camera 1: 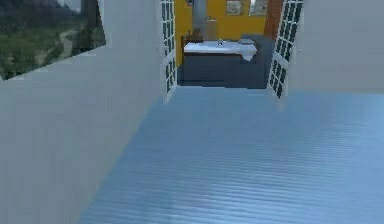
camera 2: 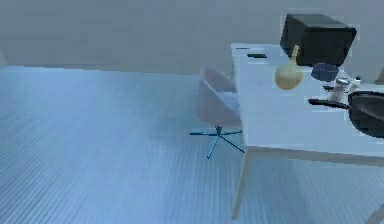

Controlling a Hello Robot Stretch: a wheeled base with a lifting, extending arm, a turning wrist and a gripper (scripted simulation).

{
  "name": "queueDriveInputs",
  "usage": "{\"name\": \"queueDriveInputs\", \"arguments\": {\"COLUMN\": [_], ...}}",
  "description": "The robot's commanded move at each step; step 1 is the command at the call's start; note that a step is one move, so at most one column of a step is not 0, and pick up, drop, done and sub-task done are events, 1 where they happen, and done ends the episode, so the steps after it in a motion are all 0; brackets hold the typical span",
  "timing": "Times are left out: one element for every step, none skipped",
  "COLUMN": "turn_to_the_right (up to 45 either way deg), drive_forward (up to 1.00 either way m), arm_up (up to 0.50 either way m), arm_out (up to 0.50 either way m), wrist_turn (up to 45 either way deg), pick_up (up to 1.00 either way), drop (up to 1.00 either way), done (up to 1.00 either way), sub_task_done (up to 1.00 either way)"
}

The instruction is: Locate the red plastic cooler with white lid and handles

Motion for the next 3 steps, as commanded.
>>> {"name": "queueDriveInputs", "arguments": {"turn_to_the_right": [12.0, 0.0, 0.0], "drive_forward": [0.0, 1.0, 1.0], "arm_up": [0.0, 0.0, 0.0], "arm_out": [0.0, 0.0, 0.0], "wrist_turn": [0.0, 0.0, 0.0], "pick_up": [0.0, 0.0, 0.0], "drop": [0.0, 0.0, 0.0], "done": [0.0, 0.0, 0.0], "sub_task_done": [0.0, 0.0, 0.0]}}
